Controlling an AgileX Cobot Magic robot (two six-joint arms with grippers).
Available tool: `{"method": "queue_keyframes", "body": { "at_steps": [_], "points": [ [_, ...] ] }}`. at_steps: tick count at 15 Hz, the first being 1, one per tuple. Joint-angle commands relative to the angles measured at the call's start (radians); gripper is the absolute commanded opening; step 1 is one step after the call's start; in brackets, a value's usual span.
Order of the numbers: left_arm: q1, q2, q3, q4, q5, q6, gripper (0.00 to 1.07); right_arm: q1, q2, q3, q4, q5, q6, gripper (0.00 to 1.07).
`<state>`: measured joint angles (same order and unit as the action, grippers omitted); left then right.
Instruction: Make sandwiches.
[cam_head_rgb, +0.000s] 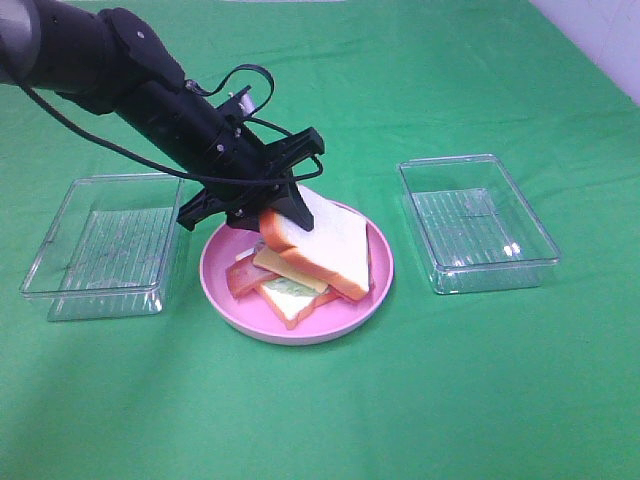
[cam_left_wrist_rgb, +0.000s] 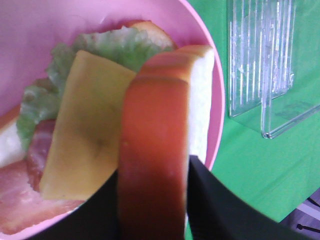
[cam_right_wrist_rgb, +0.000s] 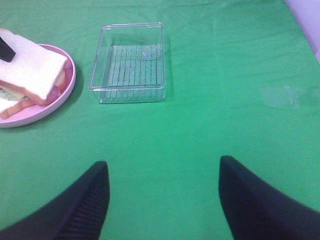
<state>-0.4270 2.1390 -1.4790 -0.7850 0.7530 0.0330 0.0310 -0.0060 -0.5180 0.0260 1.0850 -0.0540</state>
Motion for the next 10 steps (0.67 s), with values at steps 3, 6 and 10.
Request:
{"method": "queue_keyframes", "body": {
  "at_steps": [3, 6, 10],
  "points": [
    [-0.001, -0.043, -0.005, 0.143, 0.012, 0.023, 0.66, -0.008, -0.007, 0.001, 0.003, -0.006, -0.005, 0.6],
    [-0.001, -0.071, -0.023, 0.282, 0.039, 0.018, 0.75, -0.008, -0.007, 0.001, 0.003, -0.006, -0.005, 0.6],
    [-0.001, -0.197, -0.071, 0.524, 0.119, 0.02, 0.77, -0.008, -0.007, 0.001, 0.003, -0.006, -0.005, 0.6]
  ]
}}
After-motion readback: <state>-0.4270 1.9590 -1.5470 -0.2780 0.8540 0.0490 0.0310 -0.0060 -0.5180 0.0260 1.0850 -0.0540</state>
